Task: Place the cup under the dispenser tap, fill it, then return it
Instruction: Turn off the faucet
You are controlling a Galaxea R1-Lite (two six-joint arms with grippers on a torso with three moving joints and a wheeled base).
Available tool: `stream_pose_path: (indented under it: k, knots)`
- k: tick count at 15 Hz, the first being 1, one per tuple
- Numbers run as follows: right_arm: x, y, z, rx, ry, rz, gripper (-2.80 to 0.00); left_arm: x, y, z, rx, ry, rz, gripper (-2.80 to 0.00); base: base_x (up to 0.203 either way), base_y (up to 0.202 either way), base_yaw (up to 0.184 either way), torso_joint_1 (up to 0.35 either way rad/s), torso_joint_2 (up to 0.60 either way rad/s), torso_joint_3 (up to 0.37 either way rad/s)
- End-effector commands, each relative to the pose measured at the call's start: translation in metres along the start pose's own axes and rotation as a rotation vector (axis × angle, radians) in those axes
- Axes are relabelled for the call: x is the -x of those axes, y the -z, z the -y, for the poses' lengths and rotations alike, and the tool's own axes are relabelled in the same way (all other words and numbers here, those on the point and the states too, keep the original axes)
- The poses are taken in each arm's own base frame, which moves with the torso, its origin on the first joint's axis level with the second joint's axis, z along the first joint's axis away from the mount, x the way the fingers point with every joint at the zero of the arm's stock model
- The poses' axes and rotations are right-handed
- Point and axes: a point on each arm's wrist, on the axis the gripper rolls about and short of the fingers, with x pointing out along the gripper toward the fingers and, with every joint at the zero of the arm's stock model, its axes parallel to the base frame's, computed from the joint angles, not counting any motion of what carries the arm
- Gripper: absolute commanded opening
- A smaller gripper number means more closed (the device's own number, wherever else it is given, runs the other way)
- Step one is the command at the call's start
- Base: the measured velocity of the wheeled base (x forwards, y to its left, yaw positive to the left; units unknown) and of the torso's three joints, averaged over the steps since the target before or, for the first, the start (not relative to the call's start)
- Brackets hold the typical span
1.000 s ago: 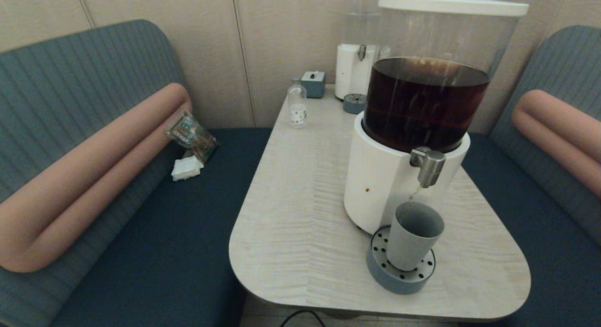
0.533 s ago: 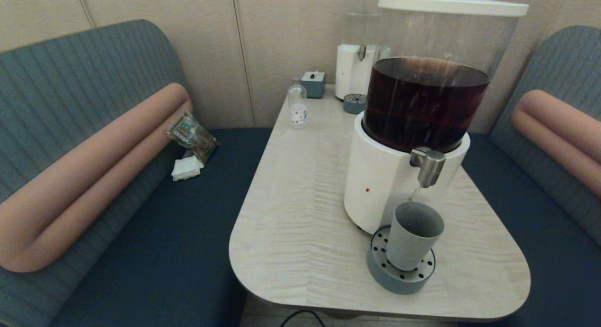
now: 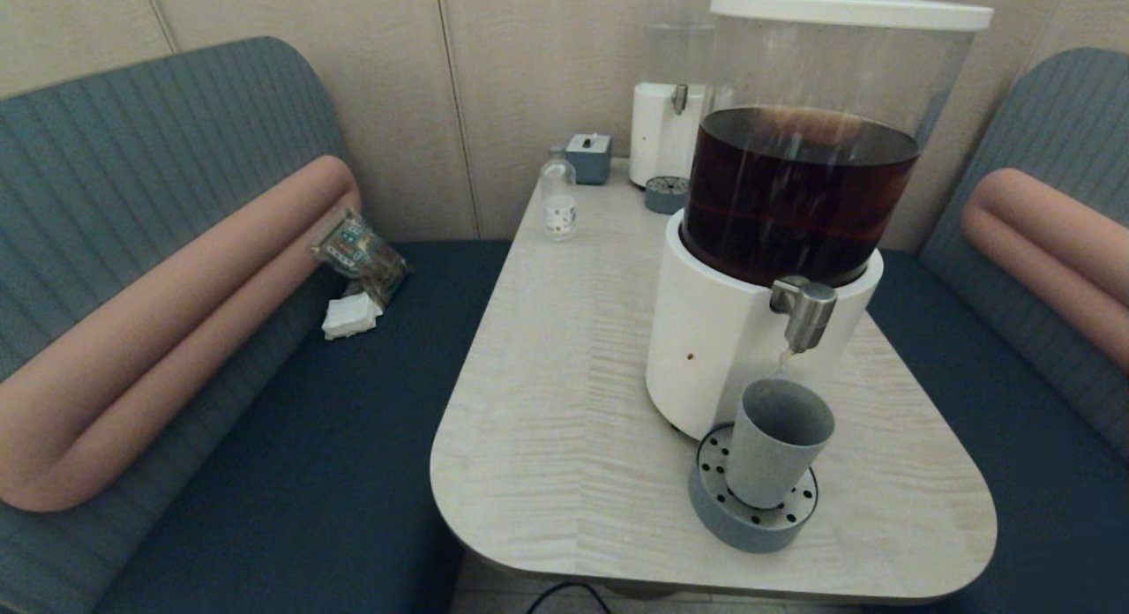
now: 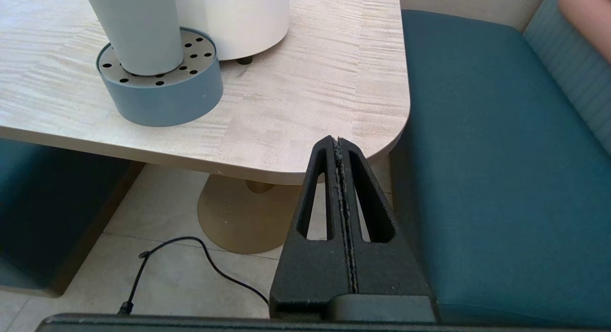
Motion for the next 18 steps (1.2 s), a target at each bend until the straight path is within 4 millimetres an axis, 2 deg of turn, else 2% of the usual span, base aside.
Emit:
stream_pose_path:
  k: [1, 3, 5, 7, 12, 16, 18]
  knots:
    - [0.000, 0.000, 0.000, 0.001, -0.001, 0.000, -2.80, -0.062, 0.002, -0.021, 0.122, 0.105, -0.182, -2.80, 0.000, 0.000, 0.000, 0.000, 0.00, 0.000]
    - [0.000, 0.000, 0.000, 0.000, -0.001, 0.000, -2.80, -0.098, 0.016, -0.035, 0.218, 0.227, -0.316, -2.80, 0.000, 0.000, 0.000, 0.000, 0.00, 0.000]
    - [0.000, 0.000, 0.000, 0.001, -0.001, -0.001, -2.80, -0.130, 0.039, -0.047, 0.260, 0.317, -0.433, -2.80, 0.000, 0.000, 0.000, 0.000, 0.00, 0.000]
    - [0.000, 0.000, 0.000, 0.001, -0.001, 0.000, -2.80, -0.152, 0.061, -0.052, 0.180, 0.403, -0.505, -2.80, 0.000, 0.000, 0.000, 0.000, 0.00, 0.000]
    - [0.000, 0.000, 0.000, 0.000, -0.001, 0.000, -2.80, -0.174, 0.082, -0.025, 0.114, 0.590, -0.603, -2.80, 0.000, 0.000, 0.000, 0.000, 0.00, 0.000]
    - [0.000, 0.000, 0.000, 0.000, -0.001, 0.000, -2.80, -0.199, 0.119, 0.004, 0.039, 0.545, -0.730, -2.80, 0.000, 0.000, 0.000, 0.000, 0.00, 0.000]
    - [0.000, 0.000, 0.000, 0.001, -0.001, 0.000, -2.80, -0.210, 0.120, 0.019, 0.015, 0.568, -0.727, -2.80, 0.000, 0.000, 0.000, 0.000, 0.00, 0.000]
